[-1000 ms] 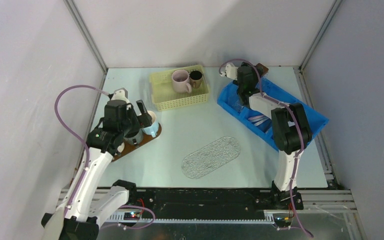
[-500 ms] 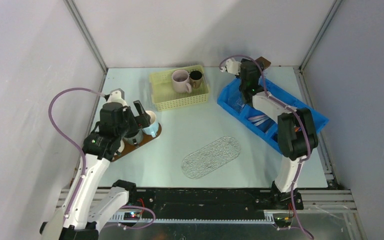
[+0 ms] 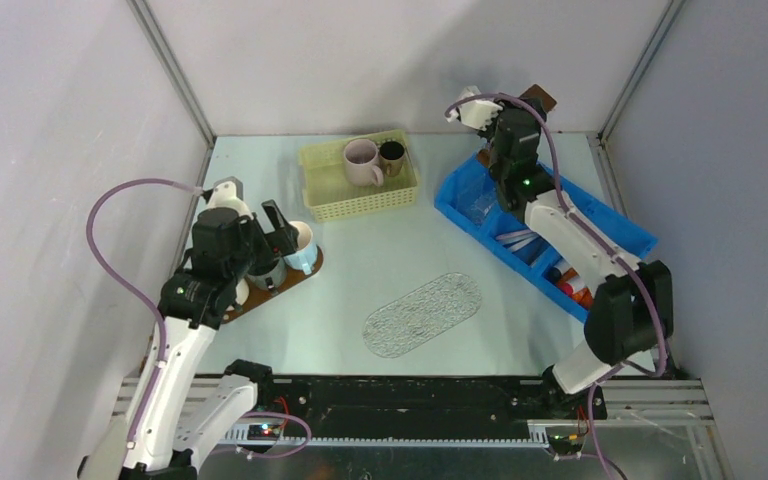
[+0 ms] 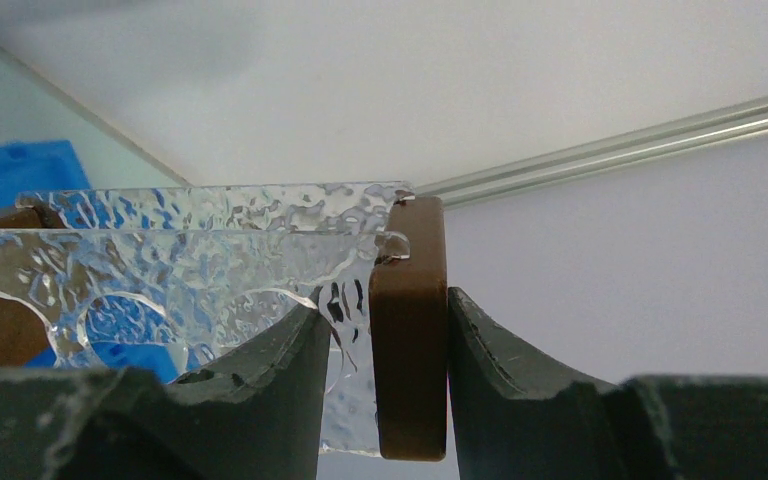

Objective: Prepare toiletry sets of a toothbrush and toothpaste on the tray
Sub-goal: Pick up the toothpaste holder from the storage box, then place the toothpaste holder at the center of the board.

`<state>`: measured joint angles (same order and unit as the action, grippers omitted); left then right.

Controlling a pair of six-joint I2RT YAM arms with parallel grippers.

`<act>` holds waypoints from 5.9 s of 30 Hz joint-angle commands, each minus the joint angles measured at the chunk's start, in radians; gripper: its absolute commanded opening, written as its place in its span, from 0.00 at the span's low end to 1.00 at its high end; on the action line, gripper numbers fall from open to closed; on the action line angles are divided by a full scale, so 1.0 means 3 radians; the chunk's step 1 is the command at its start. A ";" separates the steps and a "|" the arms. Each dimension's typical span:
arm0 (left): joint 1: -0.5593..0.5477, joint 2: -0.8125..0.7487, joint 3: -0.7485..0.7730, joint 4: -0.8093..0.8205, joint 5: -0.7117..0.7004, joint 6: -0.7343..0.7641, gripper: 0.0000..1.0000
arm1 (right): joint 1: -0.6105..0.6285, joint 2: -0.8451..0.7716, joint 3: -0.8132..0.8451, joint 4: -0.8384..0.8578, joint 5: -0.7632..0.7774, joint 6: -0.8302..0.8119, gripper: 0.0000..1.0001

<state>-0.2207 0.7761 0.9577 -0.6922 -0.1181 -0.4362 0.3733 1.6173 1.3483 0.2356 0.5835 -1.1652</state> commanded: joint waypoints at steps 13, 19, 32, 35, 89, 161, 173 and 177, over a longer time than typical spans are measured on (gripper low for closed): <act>-0.0399 0.0420 0.0480 0.0014 0.0029 -0.0337 0.99 | 0.1059 -0.0809 0.0412 -0.1696 0.0487 0.2582 0.00; -0.0641 0.0592 0.0619 0.0042 -0.0051 -0.0494 0.99 | 0.1269 -0.0785 0.0513 -0.2413 0.0341 0.3633 0.00; -0.1212 0.1118 0.0961 0.0058 -0.0187 -0.0670 0.97 | 0.1394 -0.0605 0.0411 -0.2970 0.0109 0.5086 0.00; -0.1308 0.1246 0.0993 0.0065 -0.0238 -0.0698 0.96 | 0.1417 -0.0603 0.0352 -0.2973 0.0170 0.5268 0.00; -0.1384 0.2244 0.2103 -0.0263 -0.0683 -0.0444 0.00 | 0.1337 -0.1082 0.0085 -0.2370 -0.0537 0.5348 0.74; 0.2472 0.3406 0.1052 0.0356 0.1089 0.1601 0.05 | 0.0731 -0.2597 -0.1370 -0.1707 -0.1473 0.4120 0.99; 0.2480 0.3329 0.1054 0.0195 0.0794 0.1720 0.33 | 0.0706 -0.2567 -0.1372 -0.1682 -0.1538 0.4134 1.00; 0.2481 0.3305 0.1093 0.0162 0.0792 0.1718 0.46 | 0.0700 -0.2571 -0.1373 -0.1684 -0.1550 0.4126 1.00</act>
<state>0.5091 1.7893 1.2713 -0.6369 0.1875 0.0456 0.5869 0.8478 0.9363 -0.2970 0.1295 0.0780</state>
